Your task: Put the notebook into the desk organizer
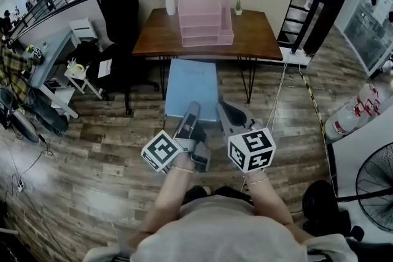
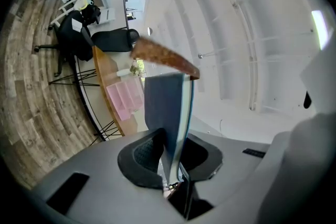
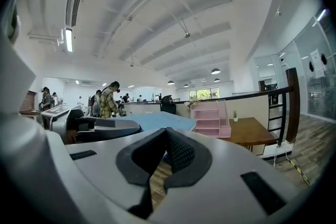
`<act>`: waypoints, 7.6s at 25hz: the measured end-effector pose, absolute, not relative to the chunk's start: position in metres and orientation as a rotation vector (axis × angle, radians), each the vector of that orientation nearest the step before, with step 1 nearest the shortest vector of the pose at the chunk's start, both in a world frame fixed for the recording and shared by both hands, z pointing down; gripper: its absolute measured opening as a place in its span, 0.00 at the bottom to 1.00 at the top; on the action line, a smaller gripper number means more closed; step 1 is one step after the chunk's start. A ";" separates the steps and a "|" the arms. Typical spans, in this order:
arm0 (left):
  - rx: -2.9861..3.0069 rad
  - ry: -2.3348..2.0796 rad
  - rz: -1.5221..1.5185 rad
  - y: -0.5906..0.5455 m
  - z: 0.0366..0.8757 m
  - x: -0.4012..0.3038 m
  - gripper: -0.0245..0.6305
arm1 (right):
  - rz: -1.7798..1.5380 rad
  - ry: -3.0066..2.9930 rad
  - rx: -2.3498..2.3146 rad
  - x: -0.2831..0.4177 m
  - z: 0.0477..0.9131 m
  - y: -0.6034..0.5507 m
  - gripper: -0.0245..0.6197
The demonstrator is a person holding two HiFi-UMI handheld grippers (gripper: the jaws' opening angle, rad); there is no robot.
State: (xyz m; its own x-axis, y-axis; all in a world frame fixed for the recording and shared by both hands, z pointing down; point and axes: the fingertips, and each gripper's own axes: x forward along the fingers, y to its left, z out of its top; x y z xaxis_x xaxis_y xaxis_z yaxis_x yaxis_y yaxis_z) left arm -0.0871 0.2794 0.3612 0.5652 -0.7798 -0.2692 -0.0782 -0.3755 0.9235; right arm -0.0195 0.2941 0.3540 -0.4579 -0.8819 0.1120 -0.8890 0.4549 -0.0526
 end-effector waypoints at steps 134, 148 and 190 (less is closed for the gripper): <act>1.641 -0.782 -0.809 -0.279 0.424 -0.001 0.15 | 0.239 -2.651 1.639 0.063 0.367 -0.241 0.05; 1.670 -0.762 -0.801 -0.263 0.411 -0.007 0.37 | 0.280 -2.663 1.622 0.062 0.373 -0.231 0.05; 1.682 -0.804 -0.735 -0.266 0.429 -0.009 0.14 | 0.311 -2.640 1.658 0.068 0.385 -0.234 0.05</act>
State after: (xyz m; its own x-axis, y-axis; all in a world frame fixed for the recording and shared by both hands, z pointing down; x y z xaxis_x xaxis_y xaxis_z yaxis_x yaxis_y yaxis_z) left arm -0.0085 -0.2661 0.4286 0.5801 -0.8113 -0.0728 -0.1453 -0.1910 0.9708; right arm 0.0678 -0.2342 0.3851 -0.4397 -0.8911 0.1126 -0.8928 0.4201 -0.1624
